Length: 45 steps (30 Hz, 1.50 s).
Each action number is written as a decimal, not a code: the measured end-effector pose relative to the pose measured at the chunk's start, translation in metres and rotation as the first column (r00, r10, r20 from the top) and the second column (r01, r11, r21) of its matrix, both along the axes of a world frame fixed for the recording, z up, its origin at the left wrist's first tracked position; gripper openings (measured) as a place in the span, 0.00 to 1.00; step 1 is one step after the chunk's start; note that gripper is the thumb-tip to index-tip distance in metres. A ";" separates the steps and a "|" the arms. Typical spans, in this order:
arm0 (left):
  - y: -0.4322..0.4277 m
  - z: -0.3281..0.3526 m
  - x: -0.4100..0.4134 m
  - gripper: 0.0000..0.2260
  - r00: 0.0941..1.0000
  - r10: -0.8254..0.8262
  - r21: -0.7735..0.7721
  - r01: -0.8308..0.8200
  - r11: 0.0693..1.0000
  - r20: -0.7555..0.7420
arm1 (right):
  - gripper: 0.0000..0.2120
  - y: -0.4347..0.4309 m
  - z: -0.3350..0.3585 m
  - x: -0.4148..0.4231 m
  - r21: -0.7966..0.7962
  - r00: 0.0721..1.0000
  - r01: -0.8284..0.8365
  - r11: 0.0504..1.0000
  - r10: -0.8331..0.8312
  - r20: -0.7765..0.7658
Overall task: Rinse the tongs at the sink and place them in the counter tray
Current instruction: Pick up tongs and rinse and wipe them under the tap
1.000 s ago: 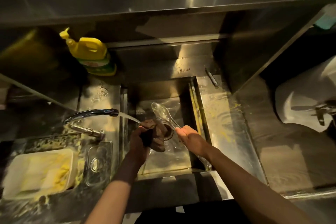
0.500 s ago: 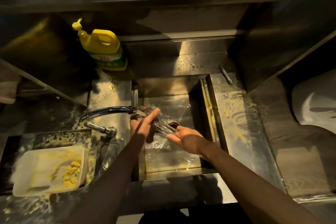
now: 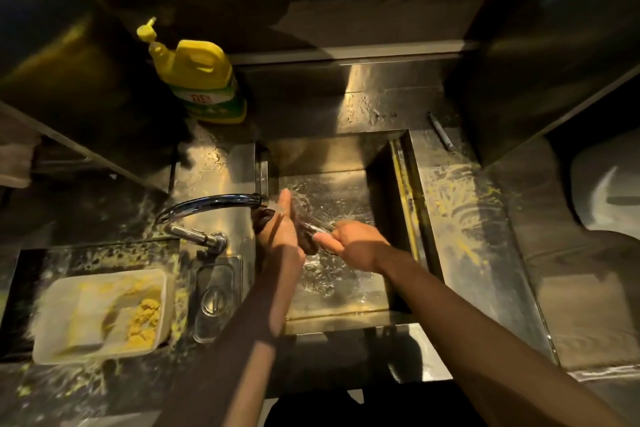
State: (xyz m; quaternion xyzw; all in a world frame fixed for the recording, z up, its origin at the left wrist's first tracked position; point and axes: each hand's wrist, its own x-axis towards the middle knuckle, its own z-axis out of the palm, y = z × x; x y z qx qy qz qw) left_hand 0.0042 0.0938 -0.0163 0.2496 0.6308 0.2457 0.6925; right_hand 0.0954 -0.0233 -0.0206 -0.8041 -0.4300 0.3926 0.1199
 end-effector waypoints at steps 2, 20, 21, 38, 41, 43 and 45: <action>-0.003 -0.001 0.004 0.22 0.998 -0.063 -0.086 0.064 0.994 0.017 | 0.30 0.001 -0.008 -0.007 0.002 0.993 0.090 0.996 -0.089 -0.078; 0.021 -0.001 -0.017 0.12 0.813 -0.569 0.268 0.580 0.770 -0.123 | 0.35 -0.016 -0.005 0.024 -0.041 1.000 -0.021 0.999 0.021 0.011; 0.025 0.001 -0.019 0.16 0.749 -0.656 0.276 0.652 0.706 -0.092 | 0.36 -0.015 -0.004 0.025 -0.044 1.000 -0.019 0.999 0.020 0.006; 0.029 0.012 -0.027 0.06 0.669 -0.680 0.364 0.739 0.567 -0.299 | 0.43 -0.011 0.005 0.042 -0.103 0.921 -0.267 0.958 0.285 0.264; 0.030 0.013 -0.027 0.08 0.799 -0.510 0.285 0.594 0.752 -0.319 | 0.37 -0.021 0.006 0.040 -0.075 0.952 -0.164 0.984 0.178 0.250; 0.037 0.007 -0.031 0.15 0.887 -0.323 0.143 0.385 0.912 -0.329 | 0.35 -0.034 0.003 0.035 -0.020 0.979 -0.025 0.999 0.028 0.200; 0.036 0.003 -0.035 0.16 0.941 -0.263 0.029 0.275 0.961 -0.213 | 0.28 -0.040 -0.002 0.027 0.006 0.985 0.144 0.990 -0.143 0.091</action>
